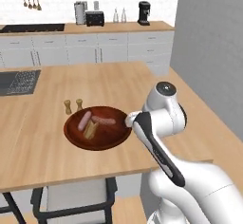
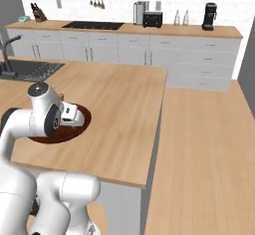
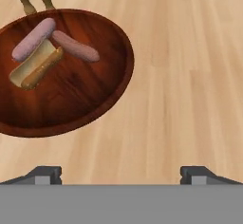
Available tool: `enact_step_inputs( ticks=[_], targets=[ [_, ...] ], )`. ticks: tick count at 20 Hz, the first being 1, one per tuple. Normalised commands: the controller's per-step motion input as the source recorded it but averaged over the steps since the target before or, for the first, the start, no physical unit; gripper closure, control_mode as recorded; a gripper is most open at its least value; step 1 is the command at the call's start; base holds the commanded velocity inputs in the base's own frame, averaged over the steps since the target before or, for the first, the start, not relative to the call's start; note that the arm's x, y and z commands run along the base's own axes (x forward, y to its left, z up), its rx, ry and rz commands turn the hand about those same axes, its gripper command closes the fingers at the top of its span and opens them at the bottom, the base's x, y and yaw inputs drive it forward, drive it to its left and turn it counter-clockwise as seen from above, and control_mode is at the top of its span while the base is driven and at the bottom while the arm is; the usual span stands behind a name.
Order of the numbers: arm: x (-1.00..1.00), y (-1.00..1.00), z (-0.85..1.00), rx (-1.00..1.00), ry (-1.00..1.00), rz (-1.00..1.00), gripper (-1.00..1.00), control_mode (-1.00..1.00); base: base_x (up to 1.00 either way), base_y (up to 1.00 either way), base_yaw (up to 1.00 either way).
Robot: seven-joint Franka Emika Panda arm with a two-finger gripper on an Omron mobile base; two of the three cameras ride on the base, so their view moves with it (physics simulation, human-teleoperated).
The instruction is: Place one bun and one sausage from the bowl on each plate.
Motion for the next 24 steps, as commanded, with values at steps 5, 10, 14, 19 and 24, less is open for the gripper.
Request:
enact_step_inputs(
  ticks=[5, 10, 14, 19, 24],
  targets=[
    [0.8, 0.25, 0.07, 0.0, 0.01, 0.11, -1.0, -1.0, 0.19, 0.02, 0.02],
    [0.69, 0.65, -0.03, -0.1, 0.18, 0.38, -1.0, -1.0, 0.0, 0.0, 0.0],
    [0.83, 0.83, -0.39, -0.28, 0.22, 0.28, -1.0, -1.0, 0.0, 0.0, 0.0],
    [0.27, 0.37, -0.57, -0.23, 0.14, 0.02, -1.0, -1.0, 0.0, 0.0, 0.0],
    [0.54, 0.02, -0.43, -0.1, 0.0, 0.0, -1.0, -1.0, 0.0, 0.0, 0.0]
  ],
)
